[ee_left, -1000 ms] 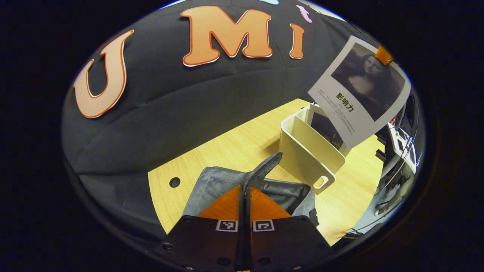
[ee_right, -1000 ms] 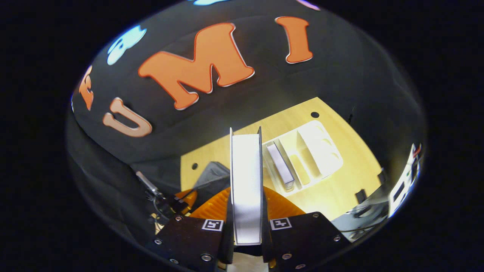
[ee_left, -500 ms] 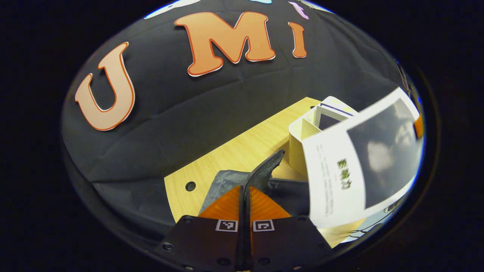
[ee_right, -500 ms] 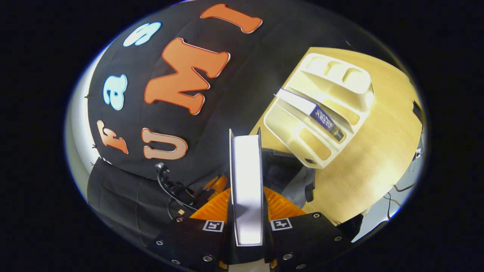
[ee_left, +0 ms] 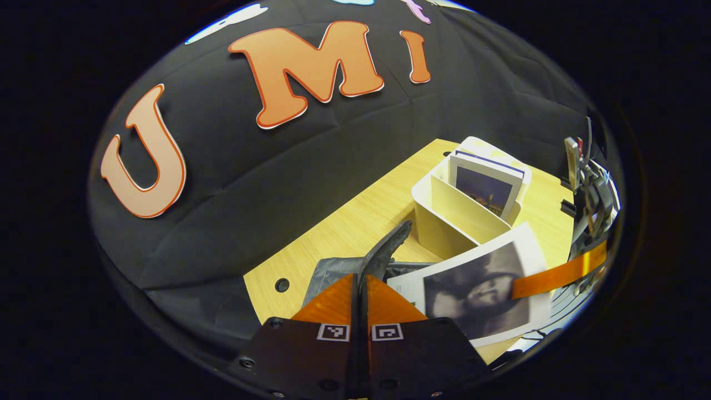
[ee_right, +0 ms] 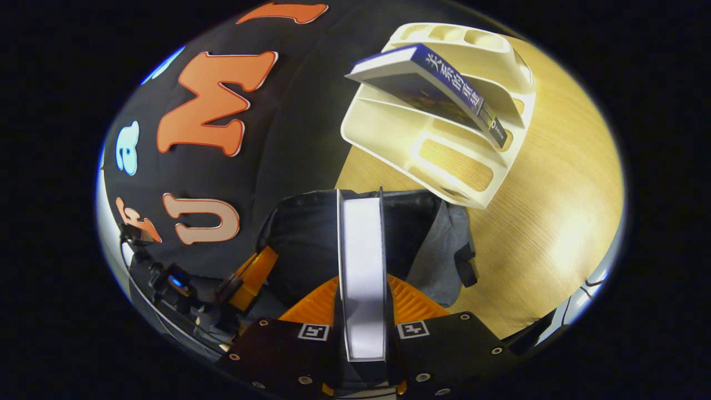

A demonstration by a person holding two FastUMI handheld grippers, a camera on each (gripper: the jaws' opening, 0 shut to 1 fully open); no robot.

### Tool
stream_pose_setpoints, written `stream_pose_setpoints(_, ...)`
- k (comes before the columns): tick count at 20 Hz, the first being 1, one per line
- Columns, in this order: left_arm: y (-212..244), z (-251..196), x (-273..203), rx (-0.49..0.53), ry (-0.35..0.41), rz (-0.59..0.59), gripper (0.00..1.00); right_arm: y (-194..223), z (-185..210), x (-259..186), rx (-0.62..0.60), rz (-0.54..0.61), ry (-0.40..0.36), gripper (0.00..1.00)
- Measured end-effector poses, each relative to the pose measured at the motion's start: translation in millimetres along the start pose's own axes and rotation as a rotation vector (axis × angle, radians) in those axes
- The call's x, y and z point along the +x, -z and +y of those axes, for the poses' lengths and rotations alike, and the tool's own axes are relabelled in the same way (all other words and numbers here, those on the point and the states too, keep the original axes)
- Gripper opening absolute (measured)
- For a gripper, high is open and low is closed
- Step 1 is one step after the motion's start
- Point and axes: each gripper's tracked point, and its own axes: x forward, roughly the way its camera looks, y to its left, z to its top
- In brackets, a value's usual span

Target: Open the schoolbag, grab two books from the bookshelf and put them into the schoolbag.

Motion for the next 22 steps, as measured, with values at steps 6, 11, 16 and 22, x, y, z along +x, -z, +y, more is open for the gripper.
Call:
stream_pose_setpoints(6,-1.2,-8.7,-6.3,0.017,0.043,-0.014,0.0,9.0,2.9,70.4,0.077,0.006,-0.002,0.3)
stream_pose_setpoints(11,-0.2,-15.9,-5.3,0.038,0.069,-0.015,0.0,12.1,8.4,108.8,0.07,-0.046,0.043,0.3)
stream_pose_setpoints(16,-6.3,-19.1,-3.6,0.037,0.091,-0.03,0.01,10.2,15.9,130.3,0.097,-0.064,0.045,0.3)
stream_pose_setpoints(22,-8.6,-16.5,-1.4,0.035,0.097,-0.028,0.0,13.1,16.2,138.6,0.115,-0.074,0.075,0.31)
